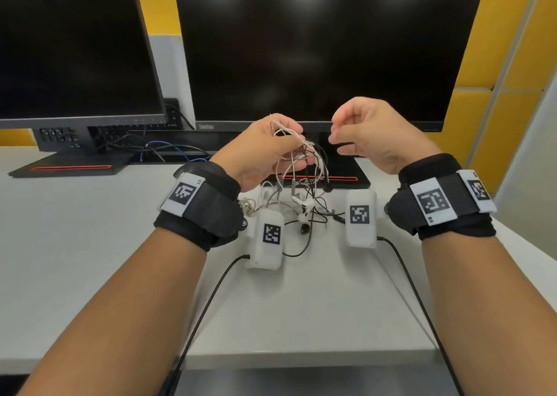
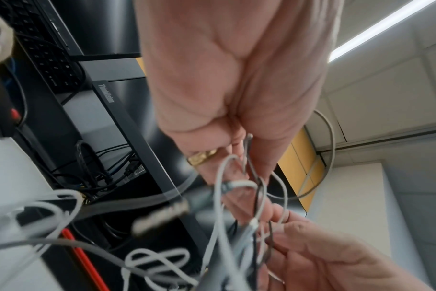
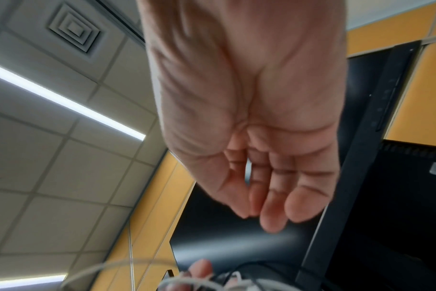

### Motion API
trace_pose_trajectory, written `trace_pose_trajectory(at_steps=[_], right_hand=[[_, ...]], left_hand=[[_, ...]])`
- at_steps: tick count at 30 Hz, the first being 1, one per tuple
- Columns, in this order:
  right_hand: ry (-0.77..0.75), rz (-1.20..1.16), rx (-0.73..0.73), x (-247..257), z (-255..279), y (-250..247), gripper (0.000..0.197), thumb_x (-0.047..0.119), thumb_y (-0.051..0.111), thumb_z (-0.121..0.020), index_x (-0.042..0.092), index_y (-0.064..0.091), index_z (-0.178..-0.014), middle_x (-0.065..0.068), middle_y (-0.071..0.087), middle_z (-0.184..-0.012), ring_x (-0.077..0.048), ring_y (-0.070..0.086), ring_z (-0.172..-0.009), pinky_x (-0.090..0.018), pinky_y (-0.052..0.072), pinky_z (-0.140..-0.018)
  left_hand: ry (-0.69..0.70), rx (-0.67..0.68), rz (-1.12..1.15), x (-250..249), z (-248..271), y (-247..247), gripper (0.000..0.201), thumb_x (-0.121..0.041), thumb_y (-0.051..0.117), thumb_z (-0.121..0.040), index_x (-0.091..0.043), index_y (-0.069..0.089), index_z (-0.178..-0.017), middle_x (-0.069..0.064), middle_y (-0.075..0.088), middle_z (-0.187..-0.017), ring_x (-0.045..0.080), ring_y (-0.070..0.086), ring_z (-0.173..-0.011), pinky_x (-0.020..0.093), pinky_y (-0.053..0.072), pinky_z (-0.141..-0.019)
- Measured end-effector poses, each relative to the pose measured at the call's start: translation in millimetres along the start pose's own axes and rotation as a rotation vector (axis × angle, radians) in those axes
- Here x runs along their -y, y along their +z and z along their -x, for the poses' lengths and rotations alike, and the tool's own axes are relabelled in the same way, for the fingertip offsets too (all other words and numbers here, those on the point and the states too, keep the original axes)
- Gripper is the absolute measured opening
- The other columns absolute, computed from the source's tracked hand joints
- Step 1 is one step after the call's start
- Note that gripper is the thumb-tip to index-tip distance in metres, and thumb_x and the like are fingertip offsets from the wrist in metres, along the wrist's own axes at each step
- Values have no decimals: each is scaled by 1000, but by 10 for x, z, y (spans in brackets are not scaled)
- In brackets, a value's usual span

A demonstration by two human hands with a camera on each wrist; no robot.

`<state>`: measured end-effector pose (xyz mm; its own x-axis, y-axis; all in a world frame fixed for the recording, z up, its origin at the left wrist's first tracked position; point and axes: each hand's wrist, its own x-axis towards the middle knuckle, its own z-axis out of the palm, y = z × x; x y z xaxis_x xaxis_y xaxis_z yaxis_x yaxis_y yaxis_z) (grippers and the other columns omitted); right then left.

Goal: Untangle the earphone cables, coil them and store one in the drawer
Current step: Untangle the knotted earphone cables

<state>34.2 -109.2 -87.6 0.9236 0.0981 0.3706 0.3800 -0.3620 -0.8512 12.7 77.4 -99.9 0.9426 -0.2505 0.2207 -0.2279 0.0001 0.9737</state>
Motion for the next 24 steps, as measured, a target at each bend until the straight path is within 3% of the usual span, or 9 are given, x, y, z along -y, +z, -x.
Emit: trace_pose_trajectory(at_steps=[2, 5, 7, 10, 13, 16, 18, 21, 24], right_hand=[[10, 16, 128, 21, 33, -8, 21, -3, 64, -86, 17, 62, -93, -6, 69, -92, -17, 68, -89, -32, 52, -75], [31, 78, 329, 26, 45, 13, 33, -2, 67, -84, 17, 57, -109, -5, 74, -99, -18, 69, -92, -37, 52, -79], [22, 109, 348, 27, 48, 38, 34, 1, 69, -85, 16, 55, -111, -8, 75, -97, -17, 70, -80, -34, 52, -74], [-23, 97, 232, 36, 60, 24, 13, 1, 65, -89, 9, 63, -99, -8, 72, -81, -12, 60, -61, -26, 49, -62], [-75, 115, 125, 35, 60, -29, 5, 7, 64, -91, 10, 67, -90, -1, 68, -77, -9, 56, -62, -17, 48, -58], [-130, 31, 39, 27, 35, -65, 8, 12, 62, -93, 15, 67, -88, -3, 66, -84, -8, 56, -68, -16, 48, -61], [-177, 2, -43, 17, 2, -79, 11, 15, 59, -95, 20, 64, -86, -1, 64, -87, -8, 57, -75, -18, 49, -68], [-262, -77, -208, 15, -28, -101, 13, 17, 57, -95, 25, 61, -87, 7, 61, -84, -5, 59, -79, -24, 53, -78], [-285, -213, -284, 44, -15, -126, 13, 12, 50, -99, 20, 57, -90, 4, 59, -75, -5, 57, -67, -21, 52, -66]], left_hand=[[37, 33, 38, -8, 9, 5, 27, 4, 56, -92, -9, 51, -115, 16, 66, -100, 18, 70, -83, 21, 57, -67], [95, 65, 64, -13, 18, 10, 46, 9, 60, -87, -12, 45, -125, 14, 64, -112, 18, 68, -86, 23, 57, -74], [105, 50, 39, -13, 13, 11, 47, 10, 62, -85, -13, 47, -124, 14, 65, -110, 21, 67, -86, 24, 57, -74], [82, -37, -41, 3, -6, 7, 26, 7, 58, -89, -4, 56, -112, 14, 67, -90, 18, 68, -75, 23, 57, -65], [41, -73, -169, 34, -24, -14, 11, -3, 58, -93, 0, 62, -103, 11, 68, -80, 12, 68, -66, 19, 54, -59], [4, -111, -220, 38, -33, -21, 9, -10, 59, -94, -5, 66, -92, 8, 68, -75, 7, 64, -57, 17, 51, -53], [-1, -128, -273, 43, -40, -27, 11, -13, 60, -93, -9, 67, -86, 6, 70, -74, 9, 65, -59, 19, 52, -55], [-1, -101, -339, 49, -48, -30, 12, -20, 61, -93, -14, 70, -88, 0, 74, -77, 10, 72, -73, 24, 56, -68], [0, -103, -380, 60, -54, -35, 12, -27, 60, -94, -20, 70, -92, -5, 75, -86, 6, 72, -81, 24, 55, -75]])
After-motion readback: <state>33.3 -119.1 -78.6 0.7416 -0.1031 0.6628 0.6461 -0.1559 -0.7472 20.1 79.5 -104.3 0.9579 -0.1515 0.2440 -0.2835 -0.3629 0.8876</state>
